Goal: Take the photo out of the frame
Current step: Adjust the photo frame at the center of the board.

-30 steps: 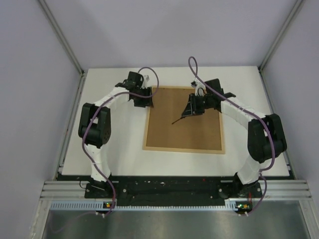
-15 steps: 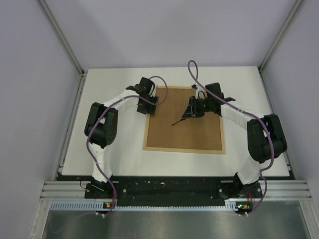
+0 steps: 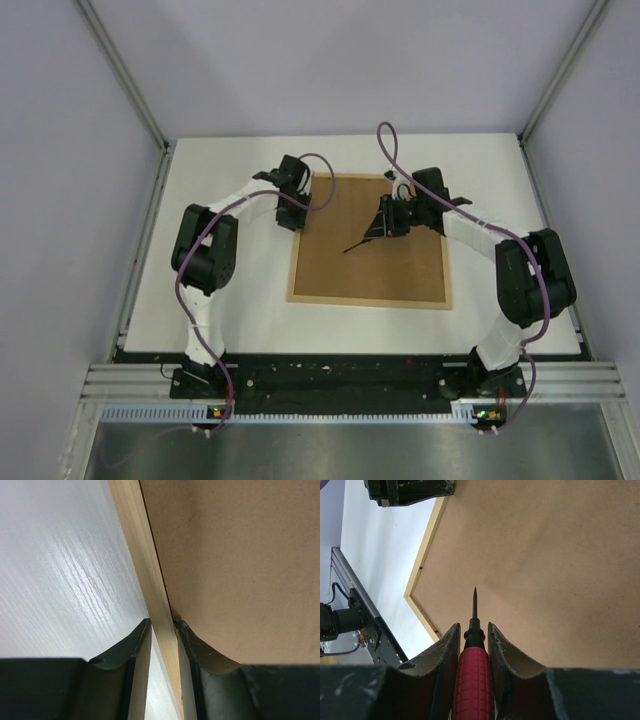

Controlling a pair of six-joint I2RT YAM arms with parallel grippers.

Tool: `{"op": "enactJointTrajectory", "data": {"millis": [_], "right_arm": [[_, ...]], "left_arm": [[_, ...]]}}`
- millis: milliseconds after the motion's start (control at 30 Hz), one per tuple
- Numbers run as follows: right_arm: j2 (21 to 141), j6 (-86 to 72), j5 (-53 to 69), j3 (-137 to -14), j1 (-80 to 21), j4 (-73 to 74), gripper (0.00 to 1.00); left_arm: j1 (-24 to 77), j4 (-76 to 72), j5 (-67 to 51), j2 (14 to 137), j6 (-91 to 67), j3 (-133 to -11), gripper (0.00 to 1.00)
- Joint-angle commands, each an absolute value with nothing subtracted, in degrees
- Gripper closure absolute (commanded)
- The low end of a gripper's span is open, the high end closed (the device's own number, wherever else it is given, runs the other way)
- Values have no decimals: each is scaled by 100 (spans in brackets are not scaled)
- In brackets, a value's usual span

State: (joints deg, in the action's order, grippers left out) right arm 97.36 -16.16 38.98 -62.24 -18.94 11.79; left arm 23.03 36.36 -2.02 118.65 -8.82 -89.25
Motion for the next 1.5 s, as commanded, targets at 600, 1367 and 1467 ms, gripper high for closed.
{"op": "enactJointTrajectory", "data": {"millis": [600,1367,1467], "right_arm": [[9677,-1608,4060,-6152,-1872,835,100],[9923,-1749,3990,-6627,-1872,879,100],[9835,-1740,3973,-6487,-1881,800,100]], "left_arm": [[1741,2050,-1764,10741,-2091,-7525,100],[1432,2512,-1964,10881,-2084,-8006,43],[1713,2742,-1382,10881,-1864,-8103,40]]}}
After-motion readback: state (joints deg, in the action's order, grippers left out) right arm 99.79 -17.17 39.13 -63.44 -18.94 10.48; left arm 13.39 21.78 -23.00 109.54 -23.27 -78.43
